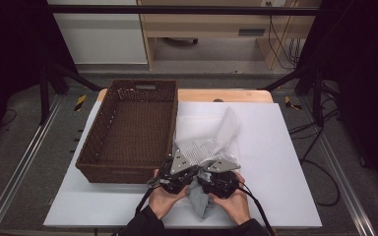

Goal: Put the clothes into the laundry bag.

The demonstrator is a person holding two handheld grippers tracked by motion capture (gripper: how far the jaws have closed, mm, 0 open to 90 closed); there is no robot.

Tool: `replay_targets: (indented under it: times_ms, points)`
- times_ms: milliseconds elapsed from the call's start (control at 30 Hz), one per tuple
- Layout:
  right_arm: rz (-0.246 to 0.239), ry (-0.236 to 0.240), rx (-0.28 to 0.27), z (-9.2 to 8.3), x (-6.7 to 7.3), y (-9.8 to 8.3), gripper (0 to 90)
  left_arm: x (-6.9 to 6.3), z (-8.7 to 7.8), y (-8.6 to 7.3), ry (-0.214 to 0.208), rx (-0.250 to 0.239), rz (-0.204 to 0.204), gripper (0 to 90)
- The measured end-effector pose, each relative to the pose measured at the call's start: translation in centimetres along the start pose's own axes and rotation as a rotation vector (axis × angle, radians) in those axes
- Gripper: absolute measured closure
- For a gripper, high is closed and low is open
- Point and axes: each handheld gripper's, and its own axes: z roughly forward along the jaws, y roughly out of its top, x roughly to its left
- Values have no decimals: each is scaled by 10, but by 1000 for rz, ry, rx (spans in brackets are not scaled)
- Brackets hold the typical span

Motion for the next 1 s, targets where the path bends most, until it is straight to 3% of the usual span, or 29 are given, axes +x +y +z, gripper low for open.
replay_targets:
  times_ms: [33,133,300,333,400,533,633,733,867,1000]
  points:
    - [15,5,0,-1,-1,1,744,-1,0,0,-1,-1,1,883]
    - [61,11,-21,-5,-7,5,811,-4,-4,3,-10,-10,9,883]
    - [122,-125,-136,-11,-20,5,819,-7,-9,7,-31,-21,14,882]
    - [129,-162,-133,-9,-25,4,817,-7,-9,7,-33,-19,17,882]
    - [134,-179,-106,-2,-31,2,805,-10,-5,5,-32,-6,26,882]
    - [141,-159,-94,3,-35,1,693,-11,3,0,-18,24,36,882]
    - [116,-135,-119,-6,-35,2,520,-8,10,-4,-7,49,30,882]
    - [117,-63,-142,-23,-33,2,381,-5,15,-7,-3,62,20,882]
    - [84,43,-89,-39,-28,-4,225,-6,18,-8,-2,63,27,882]
    - [28,47,-44,-45,-24,-16,187,-8,19,-7,0,60,28,882]
